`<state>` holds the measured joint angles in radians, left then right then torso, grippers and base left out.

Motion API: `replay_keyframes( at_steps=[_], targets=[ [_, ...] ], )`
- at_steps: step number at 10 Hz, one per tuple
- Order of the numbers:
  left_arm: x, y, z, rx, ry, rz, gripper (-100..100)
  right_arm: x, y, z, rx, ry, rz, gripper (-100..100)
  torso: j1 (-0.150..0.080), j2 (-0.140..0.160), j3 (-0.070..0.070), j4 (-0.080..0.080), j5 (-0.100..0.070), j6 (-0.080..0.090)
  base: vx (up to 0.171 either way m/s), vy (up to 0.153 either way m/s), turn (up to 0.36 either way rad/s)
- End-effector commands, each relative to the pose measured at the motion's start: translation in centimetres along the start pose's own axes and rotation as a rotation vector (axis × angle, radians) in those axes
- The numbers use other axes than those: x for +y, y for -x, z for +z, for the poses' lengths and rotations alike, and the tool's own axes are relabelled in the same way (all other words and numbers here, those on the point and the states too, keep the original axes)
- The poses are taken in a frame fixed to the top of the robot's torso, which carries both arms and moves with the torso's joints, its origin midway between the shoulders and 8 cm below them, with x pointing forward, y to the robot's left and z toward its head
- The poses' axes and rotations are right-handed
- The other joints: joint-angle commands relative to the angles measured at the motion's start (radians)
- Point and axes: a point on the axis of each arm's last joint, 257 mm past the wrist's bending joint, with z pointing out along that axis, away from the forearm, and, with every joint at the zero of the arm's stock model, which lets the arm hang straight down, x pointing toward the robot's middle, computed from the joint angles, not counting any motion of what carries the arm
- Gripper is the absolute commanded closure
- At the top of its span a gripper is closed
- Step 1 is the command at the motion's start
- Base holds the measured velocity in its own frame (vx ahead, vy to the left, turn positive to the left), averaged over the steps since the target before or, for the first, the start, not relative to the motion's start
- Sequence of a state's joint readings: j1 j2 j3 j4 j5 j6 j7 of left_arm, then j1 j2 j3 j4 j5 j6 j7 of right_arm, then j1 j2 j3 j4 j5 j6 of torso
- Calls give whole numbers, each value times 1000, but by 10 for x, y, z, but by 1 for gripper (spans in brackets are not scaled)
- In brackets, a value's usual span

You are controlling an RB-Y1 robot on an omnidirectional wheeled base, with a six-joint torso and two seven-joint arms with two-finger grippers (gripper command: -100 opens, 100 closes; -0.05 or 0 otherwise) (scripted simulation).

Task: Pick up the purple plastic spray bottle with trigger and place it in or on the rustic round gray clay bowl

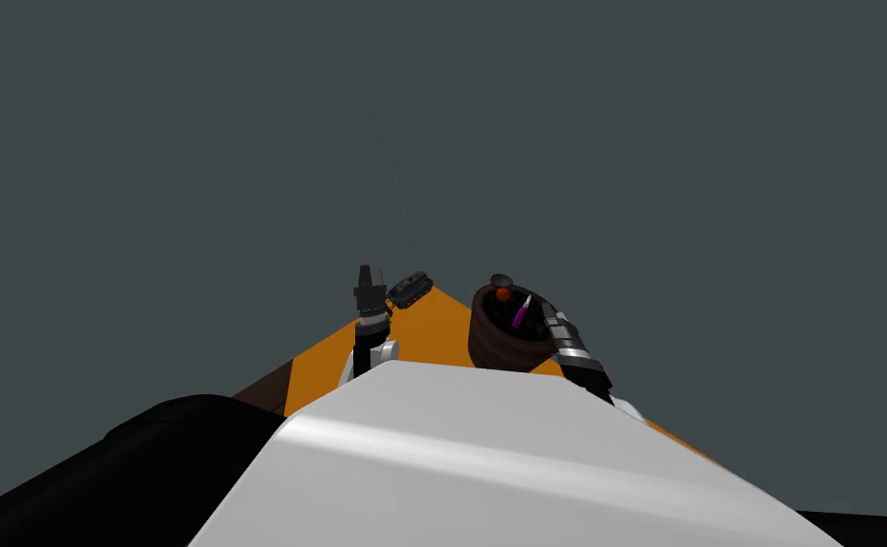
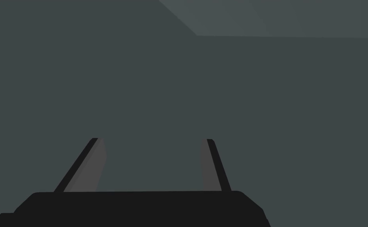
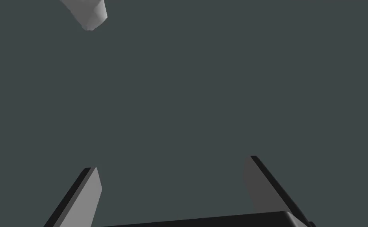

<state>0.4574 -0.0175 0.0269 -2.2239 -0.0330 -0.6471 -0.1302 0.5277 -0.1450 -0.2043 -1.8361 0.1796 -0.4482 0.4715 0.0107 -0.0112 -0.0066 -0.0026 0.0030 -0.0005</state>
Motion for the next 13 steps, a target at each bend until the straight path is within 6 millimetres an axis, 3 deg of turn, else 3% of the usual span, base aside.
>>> replay_keyframes(
  at_steps=[1,6,13],
  targets=[
    [0,0,0,0,0,0,0,-20,-3,-4,6,-37,-50,-100,0,0,0,0,0,0,107,158,-154],
    [0,0,0,0,0,0,0,-84,-3,-15,41,-159,-208,-100,-2,1,1,0,0,0,97,178,-106],
    [0,0,0,0,0,0,0,-161,-10,-35,130,-326,-427,-100,-9,1,0,0,-2,0,88,114,-81]
  ],
)
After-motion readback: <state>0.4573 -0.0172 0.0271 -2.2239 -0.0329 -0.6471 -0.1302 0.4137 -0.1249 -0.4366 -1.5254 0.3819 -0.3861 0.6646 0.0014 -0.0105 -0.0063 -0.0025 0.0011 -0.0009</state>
